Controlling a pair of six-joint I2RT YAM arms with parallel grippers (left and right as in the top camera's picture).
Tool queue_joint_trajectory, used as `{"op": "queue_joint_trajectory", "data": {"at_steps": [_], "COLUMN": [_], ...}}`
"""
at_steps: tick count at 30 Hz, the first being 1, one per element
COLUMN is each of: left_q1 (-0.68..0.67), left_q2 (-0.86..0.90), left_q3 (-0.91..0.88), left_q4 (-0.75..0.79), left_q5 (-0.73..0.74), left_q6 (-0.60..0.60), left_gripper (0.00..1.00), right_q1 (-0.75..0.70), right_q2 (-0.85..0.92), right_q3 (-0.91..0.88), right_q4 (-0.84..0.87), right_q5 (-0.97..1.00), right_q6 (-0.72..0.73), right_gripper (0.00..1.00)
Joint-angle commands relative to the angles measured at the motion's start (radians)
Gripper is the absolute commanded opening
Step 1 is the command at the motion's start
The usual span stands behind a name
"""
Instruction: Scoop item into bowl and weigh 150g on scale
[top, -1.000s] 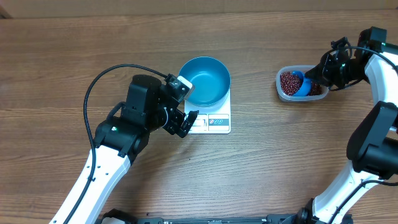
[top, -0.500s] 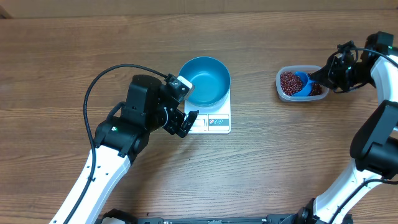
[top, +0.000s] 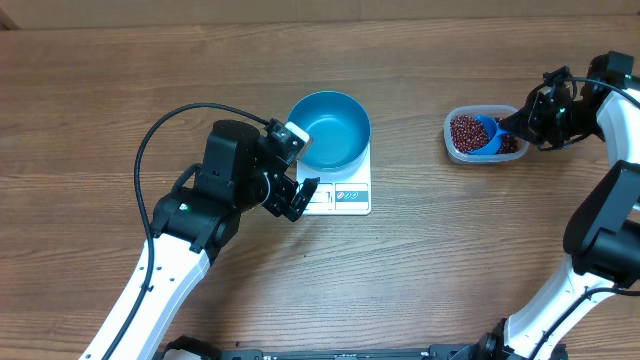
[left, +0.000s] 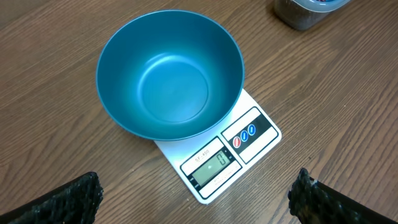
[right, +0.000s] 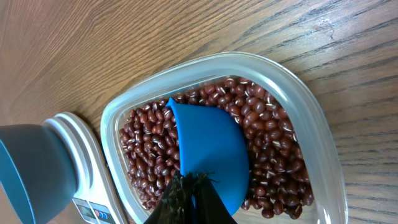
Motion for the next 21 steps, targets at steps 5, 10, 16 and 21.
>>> {"op": "queue_joint_trajectory", "data": {"at_steps": [5, 10, 16, 21], "left_q1": [-0.003, -0.003, -0.003, -0.003], "left_q2": [0.003, 0.003, 0.003, 0.003], "left_q3": [0.024, 0.024, 0.024, 0.024], "left_q4": [0.005, 0.010, 0.015, 0.015], "left_q5": [-0.002, -0.002, -0.002, -0.002], "left_q6": [-0.014, -0.014, -0.014, -0.014], "left_gripper": [1.00, 1.00, 1.00, 1.00], "right_q1": [-0.021, -0.054, -0.070, -0.070], "right_q2": [0.064, 0.064, 0.064, 0.064], "right_q3": [-0.053, -0.053, -0.053, -0.053], "right_q4": [-0.005, -0.009, -0.021, -0.027], "right_q5": [0.208, 0.192, 0.112, 0.082], "right_q6": [-0.027, -0.025, -0.042, -0.061], "right_gripper": [0.04, 0.04, 0.04, 0.04]}}
